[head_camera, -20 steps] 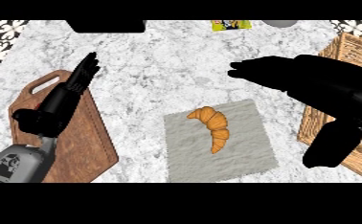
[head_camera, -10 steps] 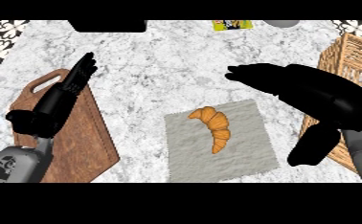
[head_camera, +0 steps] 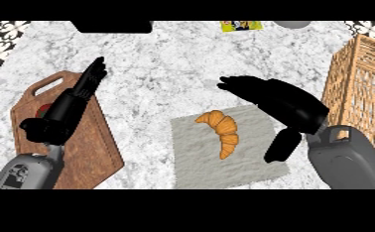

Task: Pick the croissant from the placemat and place it in the basket

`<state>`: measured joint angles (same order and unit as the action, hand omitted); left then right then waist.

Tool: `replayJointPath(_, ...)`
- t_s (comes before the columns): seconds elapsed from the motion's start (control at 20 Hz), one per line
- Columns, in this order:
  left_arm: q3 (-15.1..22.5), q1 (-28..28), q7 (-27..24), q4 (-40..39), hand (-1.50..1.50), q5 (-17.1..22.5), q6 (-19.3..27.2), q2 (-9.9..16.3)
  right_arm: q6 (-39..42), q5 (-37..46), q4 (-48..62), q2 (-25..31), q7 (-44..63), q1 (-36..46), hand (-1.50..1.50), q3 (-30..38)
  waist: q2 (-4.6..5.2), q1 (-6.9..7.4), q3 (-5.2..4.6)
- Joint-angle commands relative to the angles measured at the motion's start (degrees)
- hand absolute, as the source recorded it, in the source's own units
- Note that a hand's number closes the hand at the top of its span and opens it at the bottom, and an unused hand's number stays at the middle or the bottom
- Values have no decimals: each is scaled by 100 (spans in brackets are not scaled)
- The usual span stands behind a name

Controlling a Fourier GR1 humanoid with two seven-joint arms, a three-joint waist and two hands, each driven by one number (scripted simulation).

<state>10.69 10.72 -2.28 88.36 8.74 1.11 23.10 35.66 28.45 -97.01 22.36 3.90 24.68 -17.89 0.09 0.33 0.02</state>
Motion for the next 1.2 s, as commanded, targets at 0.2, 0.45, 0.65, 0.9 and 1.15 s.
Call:
replayJointPath(0.2,-167,-312,25,200,0,-305,-277,-258,-805,1067,832,-510,-857,-203,-150,-199,-9,-9,-1)
replayJointPath(0.45,-672,-14,-275,-461,0,-311,-587,-355,-704,1238,644,-661,-1116,-418,-150,-159,-8,-30,-2)
replayJointPath(0.65,-608,48,125,26,0,-423,-534,-477,-560,1157,385,-988,-992,-599,-150,-238,-15,-38,-2)
replayJointPath(0.9,-726,-265,537,624,0,-533,-703,-583,-513,1529,821,-1053,-1265,-345,-150,-41,-13,-10,-1)
replayJointPath(1.15,-1050,26,268,11,0,-581,-896,-657,-145,1718,480,-1001,-1018,-393,-150,90,-11,-37,-3)
